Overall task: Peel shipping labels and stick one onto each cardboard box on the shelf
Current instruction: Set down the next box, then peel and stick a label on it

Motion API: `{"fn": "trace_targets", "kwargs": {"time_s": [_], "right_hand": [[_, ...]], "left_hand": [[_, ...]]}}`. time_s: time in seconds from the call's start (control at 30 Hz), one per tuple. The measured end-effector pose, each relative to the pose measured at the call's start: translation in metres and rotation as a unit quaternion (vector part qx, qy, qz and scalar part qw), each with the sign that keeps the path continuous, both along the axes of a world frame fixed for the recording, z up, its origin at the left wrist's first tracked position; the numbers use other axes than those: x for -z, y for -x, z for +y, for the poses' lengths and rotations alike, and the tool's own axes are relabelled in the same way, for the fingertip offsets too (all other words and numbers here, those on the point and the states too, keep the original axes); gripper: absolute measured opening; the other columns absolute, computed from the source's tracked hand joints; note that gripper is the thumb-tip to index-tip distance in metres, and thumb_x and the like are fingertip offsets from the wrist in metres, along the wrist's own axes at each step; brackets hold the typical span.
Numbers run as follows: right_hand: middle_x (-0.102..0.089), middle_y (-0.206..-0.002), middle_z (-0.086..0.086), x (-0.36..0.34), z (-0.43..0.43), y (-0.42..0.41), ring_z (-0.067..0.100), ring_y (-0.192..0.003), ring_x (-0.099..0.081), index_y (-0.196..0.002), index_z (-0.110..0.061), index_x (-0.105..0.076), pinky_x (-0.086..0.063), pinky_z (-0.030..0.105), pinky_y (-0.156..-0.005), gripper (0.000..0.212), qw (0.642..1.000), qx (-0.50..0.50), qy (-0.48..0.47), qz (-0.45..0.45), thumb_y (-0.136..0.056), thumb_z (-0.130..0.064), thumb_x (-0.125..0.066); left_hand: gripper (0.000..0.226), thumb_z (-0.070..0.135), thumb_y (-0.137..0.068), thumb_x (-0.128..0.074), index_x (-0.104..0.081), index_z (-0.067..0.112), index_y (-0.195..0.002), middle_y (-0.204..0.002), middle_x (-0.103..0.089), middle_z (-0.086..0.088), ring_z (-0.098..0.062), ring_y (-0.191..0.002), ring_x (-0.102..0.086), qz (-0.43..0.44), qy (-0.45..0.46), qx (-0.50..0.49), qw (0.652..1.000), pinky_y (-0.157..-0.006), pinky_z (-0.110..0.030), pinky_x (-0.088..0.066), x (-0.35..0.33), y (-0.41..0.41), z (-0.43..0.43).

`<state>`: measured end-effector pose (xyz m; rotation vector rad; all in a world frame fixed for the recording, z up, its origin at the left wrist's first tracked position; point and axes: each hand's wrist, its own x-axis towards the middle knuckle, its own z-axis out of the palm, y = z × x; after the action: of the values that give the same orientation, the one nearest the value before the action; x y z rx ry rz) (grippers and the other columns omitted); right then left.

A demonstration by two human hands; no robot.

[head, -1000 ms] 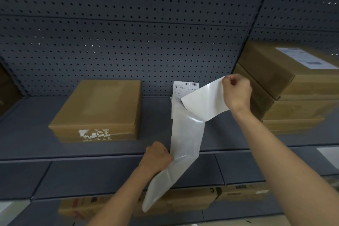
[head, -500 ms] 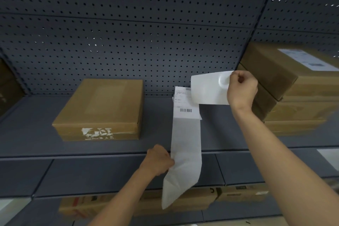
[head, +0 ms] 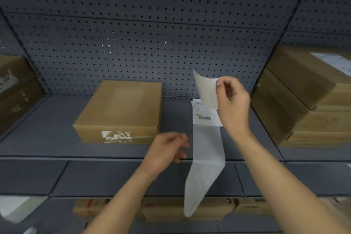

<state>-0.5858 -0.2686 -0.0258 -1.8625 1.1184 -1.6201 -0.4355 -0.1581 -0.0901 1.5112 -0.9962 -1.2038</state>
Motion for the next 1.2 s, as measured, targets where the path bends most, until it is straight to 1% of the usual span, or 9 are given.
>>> {"fn": "trace_targets", "kwargs": {"time_s": [0.07, 0.17, 0.37, 0.53, 0.63, 0.77, 0.87, 1.0, 1.2], "right_hand": [[-0.064, -0.086, -0.008, 0.005, 0.017, -0.018, 0.008, -0.08, -0.059, -0.096, -0.015, -0.065, -0.049, 0.024, -0.073, 0.01, 0.996, -0.039, 0.037, 0.065, -0.099, -0.016, -0.055], [-0.068, -0.095, -0.004, 0.015, 0.042, -0.046, 0.009, -0.088, -0.061, -0.097, -0.009, -0.067, -0.047, 0.02, -0.08, 0.008, 0.974, -0.096, 0.121, 0.166, -0.095, -0.011, -0.06], [-0.069, -0.101, 0.002, 0.031, 0.067, -0.089, 0.022, -0.093, -0.063, -0.095, -0.006, -0.07, -0.05, 0.039, -0.082, 0.012, 0.928, -0.161, 0.215, 0.258, -0.094, -0.013, -0.061], [-0.065, -0.106, 0.001, 0.029, 0.075, -0.109, 0.022, -0.098, -0.059, -0.097, -0.009, -0.07, -0.045, 0.039, -0.085, 0.016, 0.907, -0.167, 0.223, 0.315, -0.094, -0.022, -0.062], [-0.064, -0.111, -0.001, 0.032, 0.077, -0.12, 0.019, -0.103, -0.056, -0.106, -0.013, -0.07, -0.041, 0.036, -0.089, 0.029, 0.904, -0.165, 0.205, 0.337, -0.092, -0.036, -0.062], [-0.065, -0.098, -0.004, 0.031, 0.071, -0.129, 0.014, -0.093, -0.058, -0.097, -0.014, -0.071, -0.044, 0.028, -0.083, 0.022, 0.964, -0.103, 0.115, 0.216, -0.091, -0.033, -0.062], [-0.067, -0.086, -0.004, 0.023, 0.054, -0.135, 0.008, -0.079, -0.059, -0.086, -0.019, -0.069, -0.045, 0.018, -0.072, 0.006, 0.995, -0.045, -0.052, 0.066, -0.091, -0.017, -0.066], [-0.071, -0.081, -0.004, 0.018, 0.027, -0.146, 0.002, -0.069, -0.06, -0.088, -0.017, -0.073, -0.048, 0.019, -0.068, 0.008, 0.96, -0.089, -0.261, -0.054, -0.092, -0.022, -0.068], [-0.074, -0.086, 0.009, 0.023, 0.004, -0.157, 0.015, -0.075, -0.062, -0.09, -0.007, -0.074, -0.049, 0.03, -0.071, 0.018, 0.931, -0.163, -0.317, -0.08, -0.096, -0.018, -0.061]], "left_hand": [[0.027, 0.03, -0.099, -0.054, -0.069, 0.009, -0.107, -0.101, -0.076, -0.01, -0.022, -0.072, -0.068, 0.144, 0.02, -0.06, 0.988, -0.064, -0.032, -0.05, -0.022, -0.015, -0.004], [0.044, 0.043, -0.099, -0.047, -0.066, 0.006, -0.113, -0.102, -0.075, -0.009, -0.022, -0.076, -0.068, 0.244, 0.05, -0.075, 0.966, -0.068, -0.033, -0.05, -0.045, -0.04, -0.01], [0.028, 0.022, -0.1, -0.052, -0.071, 0.002, -0.109, -0.105, -0.073, -0.019, -0.029, -0.085, -0.065, 0.189, 0.101, -0.089, 0.973, -0.076, -0.043, -0.05, -0.058, -0.083, -0.005], [0.023, 0.013, -0.098, -0.057, -0.076, 0.01, -0.086, -0.089, -0.073, -0.016, -0.027, -0.076, -0.065, 0.139, 0.127, -0.099, 0.977, -0.067, -0.035, -0.052, -0.051, -0.111, 0.003], [0.024, 0.013, -0.099, -0.057, -0.077, 0.014, -0.086, -0.095, -0.076, -0.012, -0.024, -0.082, -0.069, 0.127, 0.136, -0.107, 0.977, -0.076, -0.039, -0.054, -0.047, -0.131, 0.004], [0.025, 0.013, -0.098, -0.058, -0.078, 0.019, -0.085, -0.098, -0.077, -0.008, -0.027, -0.091, -0.073, 0.138, 0.126, -0.134, 0.973, -0.092, -0.052, -0.055, -0.043, -0.156, 0.002], [0.024, 0.013, -0.099, -0.057, -0.077, 0.019, -0.088, -0.099, -0.077, -0.005, -0.026, -0.093, -0.074, 0.143, 0.114, -0.129, 0.975, -0.092, -0.054, -0.054, -0.043, -0.166, -0.002], [0.022, 0.013, -0.099, -0.056, -0.076, 0.017, -0.091, -0.099, -0.077, -0.005, -0.024, -0.093, -0.074, 0.151, 0.107, -0.132, 0.974, -0.091, -0.054, -0.055, -0.044, -0.173, -0.008], [0.019, 0.014, -0.099, -0.056, -0.075, 0.014, -0.096, -0.1, -0.077, -0.005, -0.024, -0.093, -0.074, 0.136, 0.102, -0.148, 0.974, -0.092, -0.05, -0.055, -0.042, -0.18, -0.025]]}}
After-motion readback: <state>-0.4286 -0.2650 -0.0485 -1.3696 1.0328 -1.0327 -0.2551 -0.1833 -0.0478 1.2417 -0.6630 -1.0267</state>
